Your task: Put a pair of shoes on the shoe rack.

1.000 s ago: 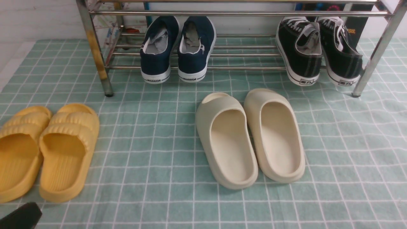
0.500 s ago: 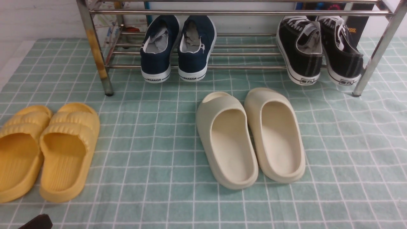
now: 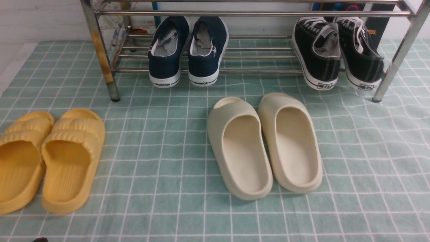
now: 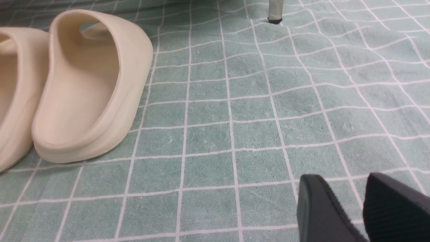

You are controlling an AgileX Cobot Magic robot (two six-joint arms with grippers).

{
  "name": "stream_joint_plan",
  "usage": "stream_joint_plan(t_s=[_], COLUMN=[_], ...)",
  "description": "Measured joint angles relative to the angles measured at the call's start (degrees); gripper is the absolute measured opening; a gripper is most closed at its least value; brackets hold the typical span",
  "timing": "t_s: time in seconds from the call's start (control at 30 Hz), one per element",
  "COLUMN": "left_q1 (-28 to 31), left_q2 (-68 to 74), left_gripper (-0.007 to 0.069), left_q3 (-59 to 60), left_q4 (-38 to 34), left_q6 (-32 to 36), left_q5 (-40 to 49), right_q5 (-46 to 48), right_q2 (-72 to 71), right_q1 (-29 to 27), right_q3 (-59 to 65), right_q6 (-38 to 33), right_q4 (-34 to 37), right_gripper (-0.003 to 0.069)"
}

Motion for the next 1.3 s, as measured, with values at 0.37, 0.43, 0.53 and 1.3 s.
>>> stream_joint_plan(t_s=[0.37, 0.43, 0.53, 1.3], left_q1=[0.00, 0.00, 0.00, 0.00], left_q2=[0.00, 0.00, 0.00, 0.00], left_gripper=[-0.0013, -0.0013, -0.0013, 0.0001], left_q3=[0.00, 0.00, 0.00, 0.00], left_q4=[-1.40, -1.50, -1.50, -1.50], left_q6=[0.00, 0.00, 0.00, 0.00], left_q5=[0.00, 0.00, 0.00, 0.00], right_q5=[0.00, 0.00, 0.00, 0.00], right_q2=[0.00, 0.00, 0.00, 0.00], right_q1=[0.00, 0.00, 0.00, 0.00], right_q3=[0.00, 0.00, 0.00, 0.00], right_q6=[0.00, 0.00, 0.00, 0.00], right_q4=[0.00, 0.00, 0.00, 0.00], right_gripper=[0.0239, 0.0239, 0.0239, 0.0239])
